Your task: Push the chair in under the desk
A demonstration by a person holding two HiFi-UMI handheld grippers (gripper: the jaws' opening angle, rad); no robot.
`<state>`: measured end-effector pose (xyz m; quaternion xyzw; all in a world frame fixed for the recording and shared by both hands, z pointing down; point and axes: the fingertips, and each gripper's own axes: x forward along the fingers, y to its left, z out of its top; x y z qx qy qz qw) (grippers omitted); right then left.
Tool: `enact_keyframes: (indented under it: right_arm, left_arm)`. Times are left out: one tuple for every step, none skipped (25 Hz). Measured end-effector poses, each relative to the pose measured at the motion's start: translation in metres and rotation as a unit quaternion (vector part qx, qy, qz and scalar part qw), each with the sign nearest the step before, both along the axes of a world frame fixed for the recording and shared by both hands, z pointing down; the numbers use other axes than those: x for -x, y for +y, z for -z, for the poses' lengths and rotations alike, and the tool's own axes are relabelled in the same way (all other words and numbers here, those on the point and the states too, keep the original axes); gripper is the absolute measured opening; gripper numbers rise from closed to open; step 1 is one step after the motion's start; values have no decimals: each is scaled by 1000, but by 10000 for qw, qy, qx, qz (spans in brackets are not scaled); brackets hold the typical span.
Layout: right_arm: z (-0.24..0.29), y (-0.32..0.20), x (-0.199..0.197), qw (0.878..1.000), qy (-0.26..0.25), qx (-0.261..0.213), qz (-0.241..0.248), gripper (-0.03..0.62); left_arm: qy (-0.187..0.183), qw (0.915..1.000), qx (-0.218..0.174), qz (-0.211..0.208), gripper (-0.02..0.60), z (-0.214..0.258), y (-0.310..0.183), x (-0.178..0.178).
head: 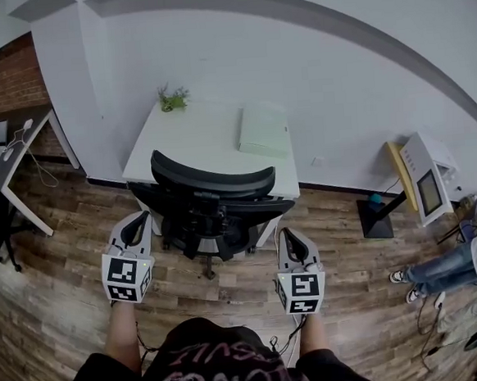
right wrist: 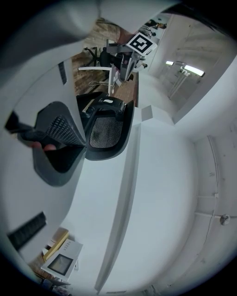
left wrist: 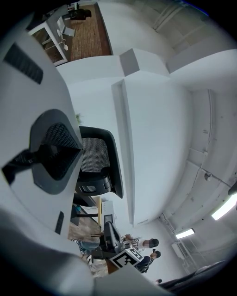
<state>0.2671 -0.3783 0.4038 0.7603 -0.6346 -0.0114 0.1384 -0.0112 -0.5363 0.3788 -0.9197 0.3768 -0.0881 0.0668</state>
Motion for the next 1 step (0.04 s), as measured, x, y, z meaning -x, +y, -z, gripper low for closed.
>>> enact_keyframes:
  right_arm:
    - [0,-1,-2,10000,12,-6,7,26]
  left_arm:
    - [18,10000,6,-13,15,0,0,-2]
